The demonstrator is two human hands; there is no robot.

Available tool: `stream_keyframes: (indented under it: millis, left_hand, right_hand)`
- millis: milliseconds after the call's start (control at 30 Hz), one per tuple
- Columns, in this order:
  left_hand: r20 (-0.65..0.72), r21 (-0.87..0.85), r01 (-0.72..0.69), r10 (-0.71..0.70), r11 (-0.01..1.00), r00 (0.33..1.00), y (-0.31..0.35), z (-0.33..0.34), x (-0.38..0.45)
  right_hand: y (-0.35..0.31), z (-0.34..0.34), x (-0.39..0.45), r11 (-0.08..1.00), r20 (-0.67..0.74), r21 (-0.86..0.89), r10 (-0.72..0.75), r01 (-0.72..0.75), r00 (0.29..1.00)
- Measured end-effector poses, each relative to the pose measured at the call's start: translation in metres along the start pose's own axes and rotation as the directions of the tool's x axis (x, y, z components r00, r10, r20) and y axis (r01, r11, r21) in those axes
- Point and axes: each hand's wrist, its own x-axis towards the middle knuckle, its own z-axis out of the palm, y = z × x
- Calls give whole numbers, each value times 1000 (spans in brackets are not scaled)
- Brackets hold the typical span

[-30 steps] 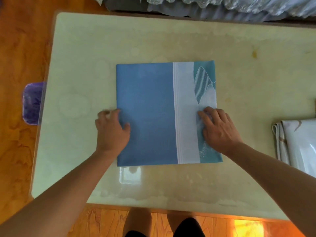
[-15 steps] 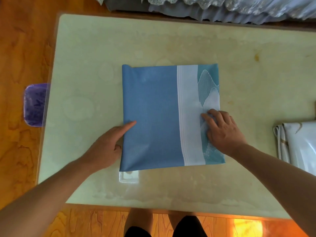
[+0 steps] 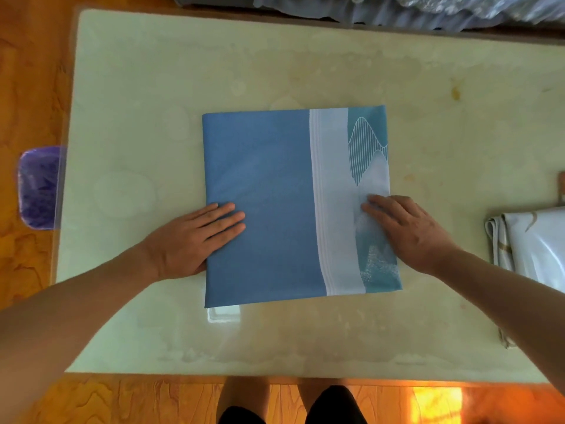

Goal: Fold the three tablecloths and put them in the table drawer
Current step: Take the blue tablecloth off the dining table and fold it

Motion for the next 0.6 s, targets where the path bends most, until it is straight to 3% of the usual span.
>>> stream_keyframes:
  millis: [100,133,167,200,267,300,333,400,433,467,533,600]
  left_hand:
    - [-83,-216,27,-46,976,996,-3,1,-2]
    - [-70,-350,89,-121,932,990,-4,-1,-2]
    - [-14,-519,219,-265,826,964,-4,-8,0]
    - [65,-660,378,-451,650,890,-3,-17,4]
    - [248,-738,609,-724,289,643,-2,-35,20]
    - [334,-720,675,-773,161,540,-4,-40,28]
    - [393,-711,699,-785,72,480,-6,-46,36]
    - [452,-716,697,-791,-46,412,-18,-52,51]
    - [471,-707,701,-803,-97,365,-24,-54,59]
    - [486,-692,707,-818,-146,306,-27,-56,67]
    - [459,-676,712,-865,-191,204,-30,-52,83]
    - [397,-680,710,-906,-180,150,-26,-50,94]
  right_hand:
    - [24,-9,-14,992,28,11,-129,128,991]
    - [31,-10,-16,987,28,21,-161,160,987]
    - [34,-12,-14,985,35,16,-170,169,985]
    - [36,-10,-14,986,25,19,-164,164,986]
    - [28,-9,-10,999,-83,33,-22,25,996]
    - [22,-12,-6,983,-143,145,131,-111,981]
    - [18,-20,3,902,-133,344,321,-260,938]
    - [25,-31,25,608,74,667,522,-432,850]
    - [32,-36,35,526,160,697,547,-487,822]
    - [35,-39,44,512,196,680,563,-525,803]
    - [35,-40,59,588,122,602,600,-540,790]
    - [28,-38,68,608,21,584,652,-538,758]
